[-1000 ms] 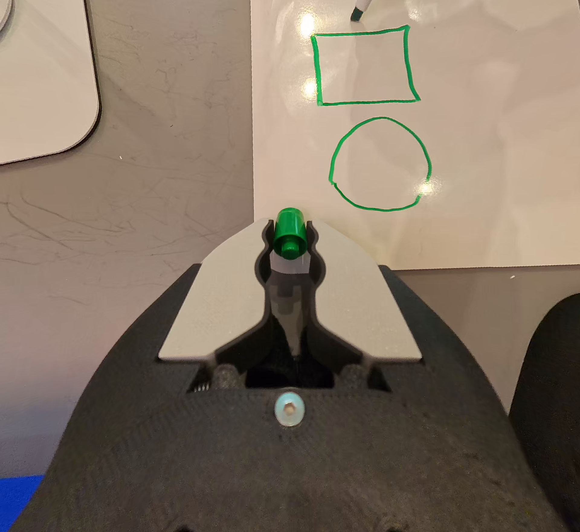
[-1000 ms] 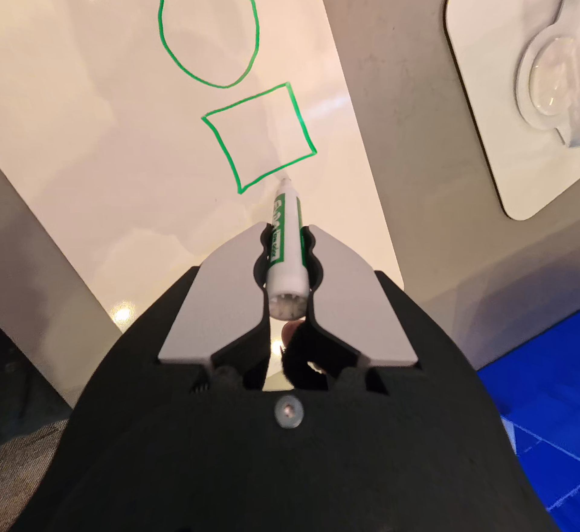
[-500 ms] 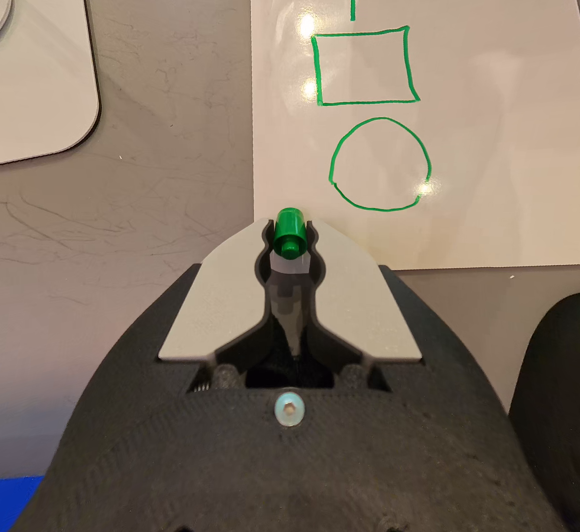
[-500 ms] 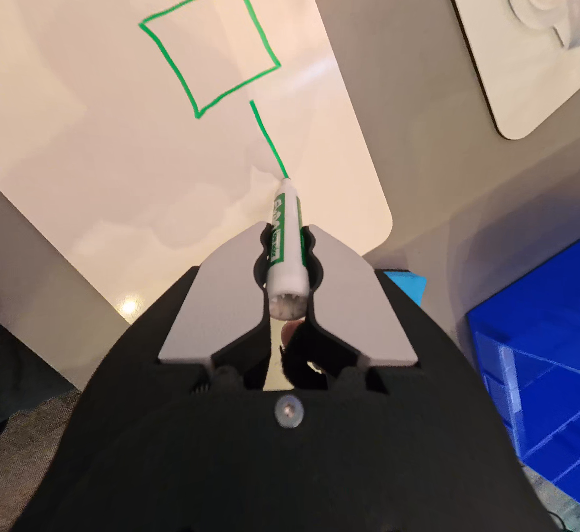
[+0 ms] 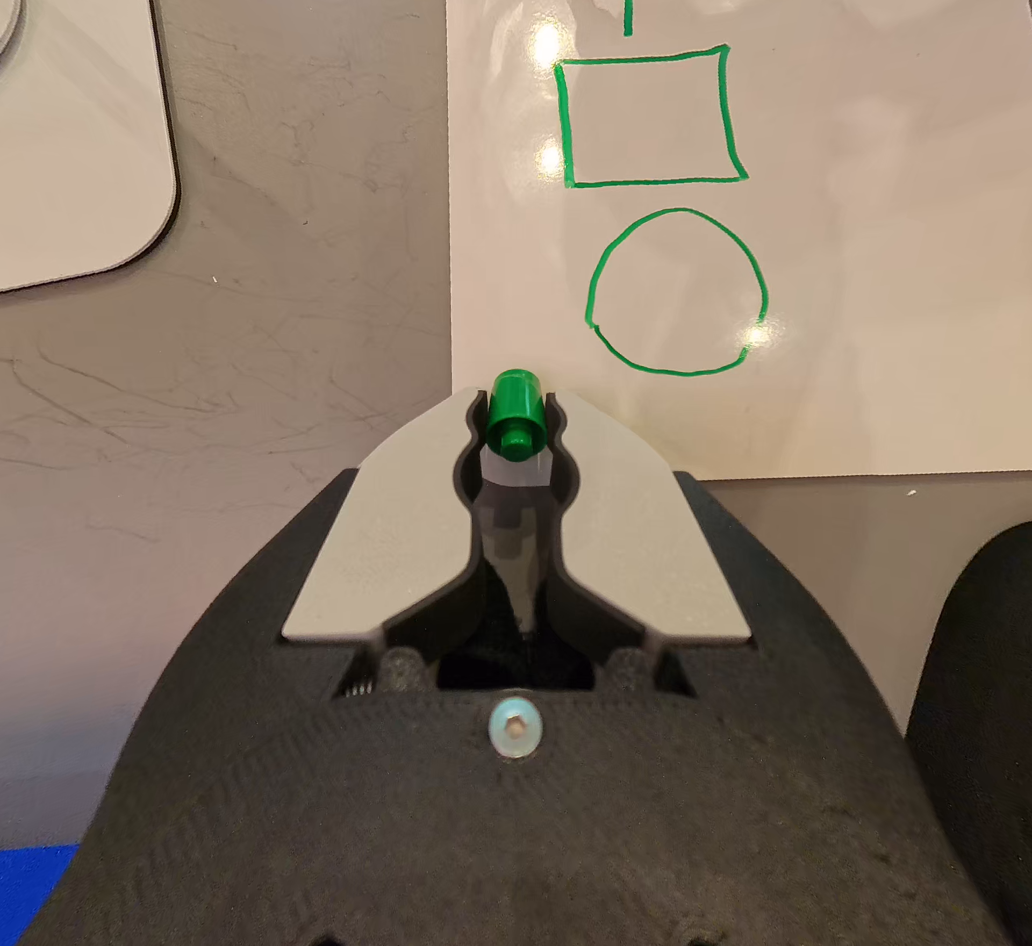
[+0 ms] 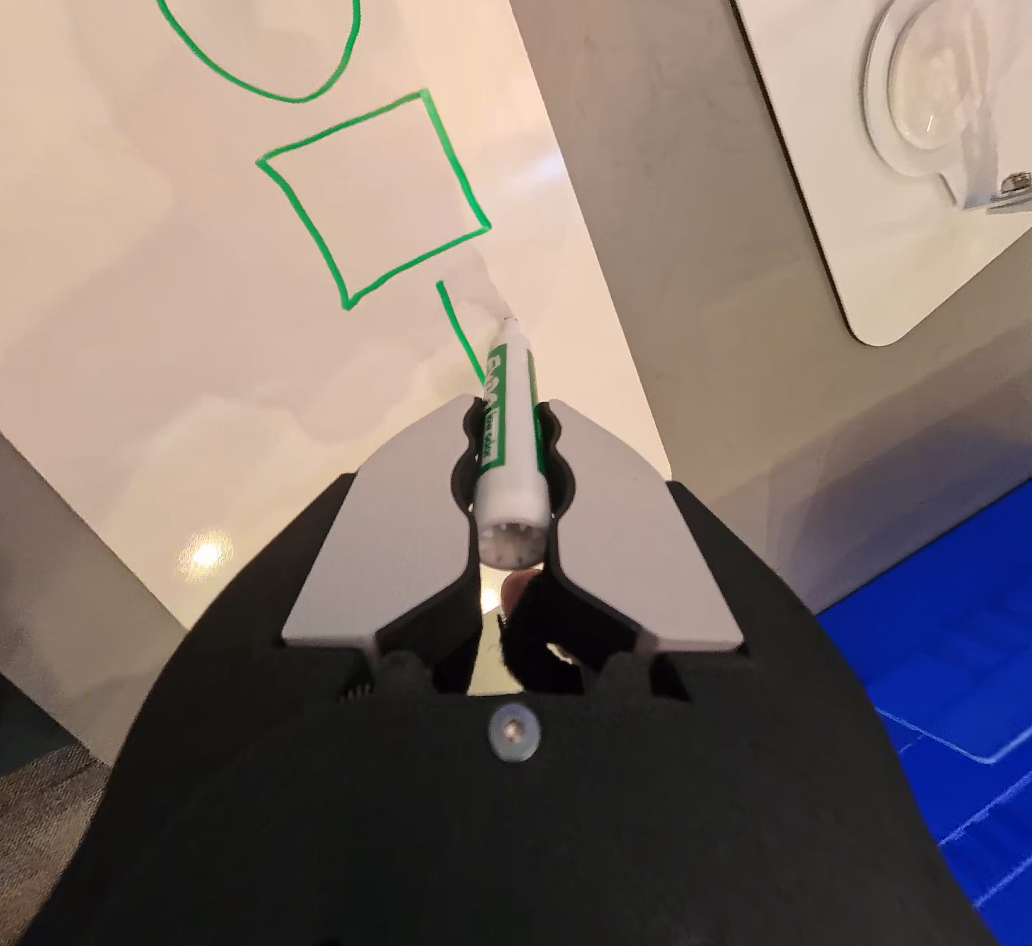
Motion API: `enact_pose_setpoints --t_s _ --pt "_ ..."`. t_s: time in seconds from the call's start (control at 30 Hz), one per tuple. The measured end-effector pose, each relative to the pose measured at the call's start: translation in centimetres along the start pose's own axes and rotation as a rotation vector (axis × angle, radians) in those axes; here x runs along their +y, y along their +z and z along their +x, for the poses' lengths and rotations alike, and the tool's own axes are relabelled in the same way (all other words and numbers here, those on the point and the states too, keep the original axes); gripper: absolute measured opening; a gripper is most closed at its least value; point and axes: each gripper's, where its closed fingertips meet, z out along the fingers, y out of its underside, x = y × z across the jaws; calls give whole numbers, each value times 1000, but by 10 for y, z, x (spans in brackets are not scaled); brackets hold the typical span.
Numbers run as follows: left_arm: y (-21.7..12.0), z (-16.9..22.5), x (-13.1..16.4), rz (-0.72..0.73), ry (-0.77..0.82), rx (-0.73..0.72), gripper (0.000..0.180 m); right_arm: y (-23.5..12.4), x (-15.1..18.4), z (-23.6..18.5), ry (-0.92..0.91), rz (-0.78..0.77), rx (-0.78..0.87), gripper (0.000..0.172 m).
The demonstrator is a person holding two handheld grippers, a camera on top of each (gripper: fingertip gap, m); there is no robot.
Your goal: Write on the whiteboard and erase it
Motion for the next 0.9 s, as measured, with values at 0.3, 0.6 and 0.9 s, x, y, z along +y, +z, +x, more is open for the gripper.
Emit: enact_pose_setpoints --t_s 0.3,0.6,0.9 --pt "0 0 0 1 -1 2 20 -21 34 -2 66 -23 32 20" --pt "0 0 0 1 -2 2 20 -13 35 -6 59 -36 20 20" --pt "0 0 0 1 -2 2 20 -18 19 -31 10 -9 -4 21"
